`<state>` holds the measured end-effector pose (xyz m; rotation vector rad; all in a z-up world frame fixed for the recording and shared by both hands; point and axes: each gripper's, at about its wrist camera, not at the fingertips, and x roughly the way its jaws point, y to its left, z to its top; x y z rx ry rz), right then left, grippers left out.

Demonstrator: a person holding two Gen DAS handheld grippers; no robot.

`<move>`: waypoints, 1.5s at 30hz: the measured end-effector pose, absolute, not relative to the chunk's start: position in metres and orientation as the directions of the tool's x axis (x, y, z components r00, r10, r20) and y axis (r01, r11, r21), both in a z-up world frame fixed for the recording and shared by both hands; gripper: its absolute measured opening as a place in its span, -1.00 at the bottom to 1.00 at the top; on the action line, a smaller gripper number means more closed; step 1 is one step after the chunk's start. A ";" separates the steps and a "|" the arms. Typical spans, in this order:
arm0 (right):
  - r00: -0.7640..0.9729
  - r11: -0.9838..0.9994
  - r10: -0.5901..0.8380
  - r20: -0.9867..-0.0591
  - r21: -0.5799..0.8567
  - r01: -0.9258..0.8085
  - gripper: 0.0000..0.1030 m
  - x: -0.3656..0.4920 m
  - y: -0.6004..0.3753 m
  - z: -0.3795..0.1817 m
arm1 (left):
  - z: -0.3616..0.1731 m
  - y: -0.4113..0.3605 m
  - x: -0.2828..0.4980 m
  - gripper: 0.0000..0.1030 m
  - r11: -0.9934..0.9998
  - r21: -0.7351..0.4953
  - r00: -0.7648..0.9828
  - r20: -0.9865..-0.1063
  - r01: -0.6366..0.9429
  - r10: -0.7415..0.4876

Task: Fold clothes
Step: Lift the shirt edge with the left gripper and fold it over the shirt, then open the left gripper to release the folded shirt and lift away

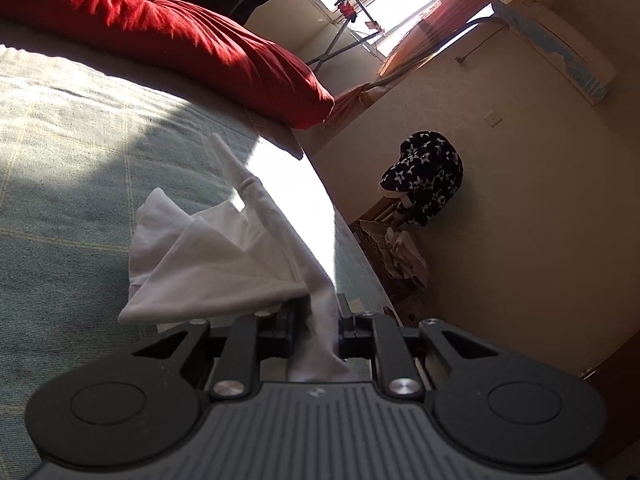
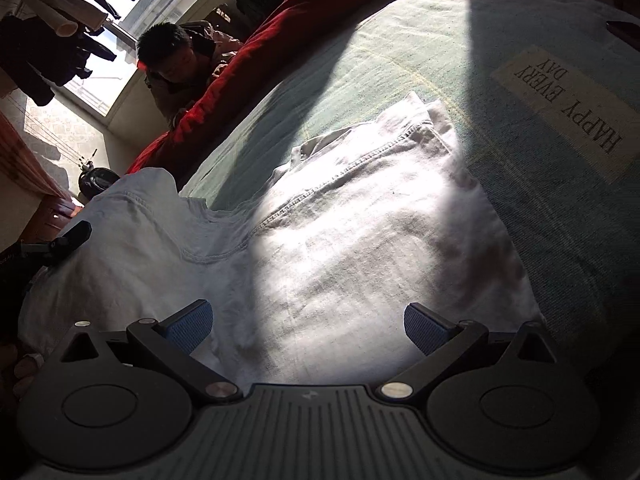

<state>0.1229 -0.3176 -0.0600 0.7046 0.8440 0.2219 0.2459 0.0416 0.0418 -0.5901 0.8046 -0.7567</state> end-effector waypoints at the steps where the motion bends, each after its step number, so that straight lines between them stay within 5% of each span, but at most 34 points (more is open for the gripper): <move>1: 0.662 0.751 0.442 -0.605 0.653 0.095 1.00 0.122 -0.322 -0.060 | 0.043 0.035 0.247 -0.70 0.588 -0.718 0.461 -0.408 0.371 -0.788; 17: 0.719 0.699 0.366 -0.591 0.685 0.207 1.00 0.106 -0.393 -0.072 | 0.032 -0.068 0.274 -0.70 0.526 -0.740 0.343 -0.407 0.419 -0.846; 45: 0.735 0.643 0.307 -0.605 0.701 0.309 1.00 0.097 -0.448 -0.093 | -0.036 -0.183 0.263 -0.70 0.691 -0.531 0.252 -0.673 0.491 -0.696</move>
